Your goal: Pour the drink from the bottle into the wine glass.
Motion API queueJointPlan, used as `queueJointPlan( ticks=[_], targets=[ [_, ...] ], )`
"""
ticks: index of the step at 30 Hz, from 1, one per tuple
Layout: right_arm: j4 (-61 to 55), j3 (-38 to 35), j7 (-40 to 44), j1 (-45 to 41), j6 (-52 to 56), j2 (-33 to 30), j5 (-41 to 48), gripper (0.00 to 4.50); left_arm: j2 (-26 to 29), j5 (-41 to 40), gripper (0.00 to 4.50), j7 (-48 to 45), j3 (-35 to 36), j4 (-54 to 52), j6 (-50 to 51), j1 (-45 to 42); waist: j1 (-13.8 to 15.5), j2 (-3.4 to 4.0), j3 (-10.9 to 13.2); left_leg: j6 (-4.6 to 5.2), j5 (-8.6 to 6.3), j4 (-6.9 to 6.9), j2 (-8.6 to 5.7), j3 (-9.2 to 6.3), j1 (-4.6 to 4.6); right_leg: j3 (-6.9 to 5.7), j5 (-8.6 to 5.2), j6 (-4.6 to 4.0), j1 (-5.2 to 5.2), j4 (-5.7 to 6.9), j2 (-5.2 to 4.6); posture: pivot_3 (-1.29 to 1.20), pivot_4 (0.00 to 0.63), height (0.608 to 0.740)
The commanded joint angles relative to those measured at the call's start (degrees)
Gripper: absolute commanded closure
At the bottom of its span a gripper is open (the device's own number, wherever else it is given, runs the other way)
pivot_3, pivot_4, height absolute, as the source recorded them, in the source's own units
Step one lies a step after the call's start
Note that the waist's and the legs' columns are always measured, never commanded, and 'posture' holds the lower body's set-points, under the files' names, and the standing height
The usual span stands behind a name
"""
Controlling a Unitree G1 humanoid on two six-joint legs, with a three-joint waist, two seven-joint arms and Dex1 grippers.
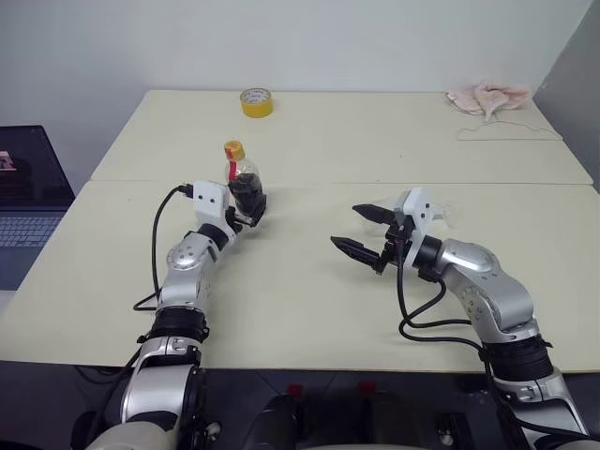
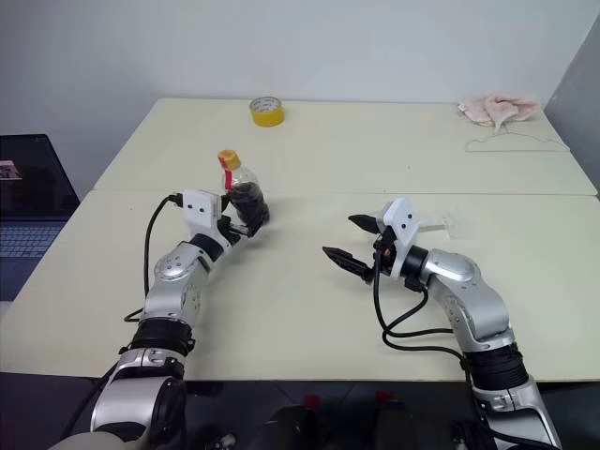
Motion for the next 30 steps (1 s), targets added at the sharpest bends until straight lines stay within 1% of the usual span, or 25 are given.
queueJointPlan(
  ticks=[1, 12, 14, 17, 20, 23, 25, 30],
  targets=[
    [-1.5, -0.7, 0.3, -0.6, -1.0, -0.2, 0.1, 0.00, 0.3, 0.8, 0.01, -0.1, 0.0, 2.8, -3.2, -3.8, 0.0, -0.01, 0.0, 0.00, 0.00, 0.02, 0.00, -0.01, -0.01, -0.01, 0.00, 0.00, -0.01, 0.03, 0.00, 0.00, 0.150, 0.740],
    [-1.6, -0.6, 0.2, -0.4, -1.0, -0.7, -0.5, 0.00, -0.4, 1.2, 0.01, -0.5, 0.4, 14.4, -8.2, -11.3, -0.1, -0.02, 0.0, -0.01, 0.00, 0.05, -0.02, -0.01, -0.06, -0.01, 0.00, 0.00, -0.06, 0.10, -0.01, 0.00, 0.150, 0.740],
    [-1.7, -0.6, 0.1, -0.3, -1.0, -0.7, -0.6, 0.00, -0.8, 1.5, 0.01, -0.1, 0.4, 17.9, -9.3, -12.4, 0.0, -0.03, 0.0, -0.01, 0.00, 0.07, -0.03, -0.03, -0.08, -0.03, 0.00, 0.00, -0.06, 0.10, -0.01, 0.00, 0.150, 0.740],
    [-1.7, -0.6, 0.0, -0.3, -1.1, -0.9, -0.8, 0.00, -1.3, 1.3, 0.61, -0.6, 0.5, 20.2, -10.8, -13.2, 0.0, -0.03, 0.0, -0.01, 0.00, 0.08, -0.05, -0.02, -0.09, -0.03, 0.00, 0.00, -0.06, 0.10, -0.02, 0.00, 0.150, 0.740],
    [-1.9, -0.7, -0.2, -0.3, -1.1, -1.0, -0.9, 0.00, -1.6, 0.8, 1.46, -1.5, 0.8, 21.1, -11.9, -13.4, 0.0, -0.03, 0.0, -0.01, 0.00, 0.08, -0.05, -0.03, -0.09, -0.03, 0.00, 0.00, -0.07, 0.11, -0.03, 0.00, 0.150, 0.740],
    [-1.9, -0.8, -0.4, -0.3, -1.1, -1.0, -1.0, 0.00, -1.8, 1.0, 2.00, -1.9, 0.9, 21.1, -12.5, -12.7, 0.0, -0.03, 0.0, -0.01, 0.00, 0.09, -0.05, -0.04, -0.09, -0.03, 0.00, 0.00, -0.06, 0.11, -0.03, 0.00, 0.150, 0.740],
    [-1.8, -0.8, -0.5, -0.4, -1.3, -0.9, -1.1, 0.00, -1.9, 1.0, 2.19, -2.1, 1.2, 21.0, -12.7, -12.4, 0.0, -0.03, 0.0, -0.01, 0.00, 0.09, -0.05, -0.04, -0.09, -0.03, 0.00, 0.00, -0.06, 0.12, -0.03, 0.00, 0.150, 0.740],
    [-1.7, -1.2, -0.6, -1.1, -1.1, -0.9, -1.0, 0.00, -1.9, 0.5, 2.22, -2.9, 1.4, 20.0, -12.7, -11.4, 0.0, -0.03, 0.0, -0.01, 0.00, 0.10, -0.05, -0.04, -0.09, -0.03, 0.00, 0.00, -0.07, 0.12, -0.03, 0.00, 0.150, 0.740]
  ],
)
